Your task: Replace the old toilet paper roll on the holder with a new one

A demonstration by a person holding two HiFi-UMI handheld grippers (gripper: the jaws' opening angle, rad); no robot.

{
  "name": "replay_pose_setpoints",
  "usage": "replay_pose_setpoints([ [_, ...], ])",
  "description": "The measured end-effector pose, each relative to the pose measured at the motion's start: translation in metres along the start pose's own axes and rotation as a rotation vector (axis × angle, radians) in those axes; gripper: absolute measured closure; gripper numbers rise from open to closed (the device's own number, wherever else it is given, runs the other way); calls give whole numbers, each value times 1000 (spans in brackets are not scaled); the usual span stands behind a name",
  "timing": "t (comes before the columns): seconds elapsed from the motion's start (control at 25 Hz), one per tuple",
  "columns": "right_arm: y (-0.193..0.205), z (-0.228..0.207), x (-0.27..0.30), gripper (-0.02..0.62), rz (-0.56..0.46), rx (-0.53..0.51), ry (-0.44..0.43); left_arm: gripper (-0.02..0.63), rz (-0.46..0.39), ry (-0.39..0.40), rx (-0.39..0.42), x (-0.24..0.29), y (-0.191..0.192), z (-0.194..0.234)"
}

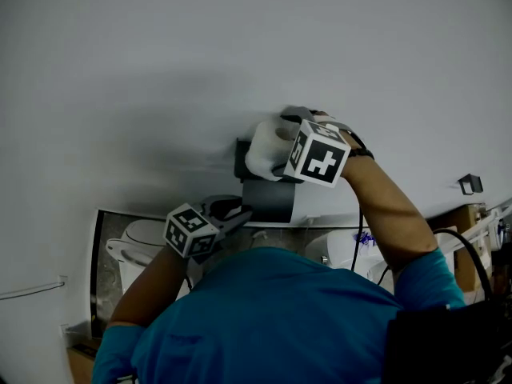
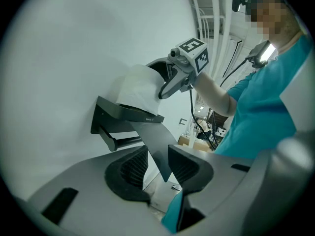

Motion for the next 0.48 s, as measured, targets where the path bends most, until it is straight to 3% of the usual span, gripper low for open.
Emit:
replay_pose_setpoints([
  [0.28,8,3,-14,110,-82,38,28,476,5,-9,-3,0,0,-2],
  [0.48,25,2,-29,112,-226,161,34,476,10,-15,-4,-1,0,-2],
])
Point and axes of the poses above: the fingertips, and each gripper's own axes: x forward along the fingers, z to its left, y out of its underside, the point moved 9 cm from there along -x, backward along the fingers, and after that the axes turned 12 degrees about z, right-handed, at the moved point
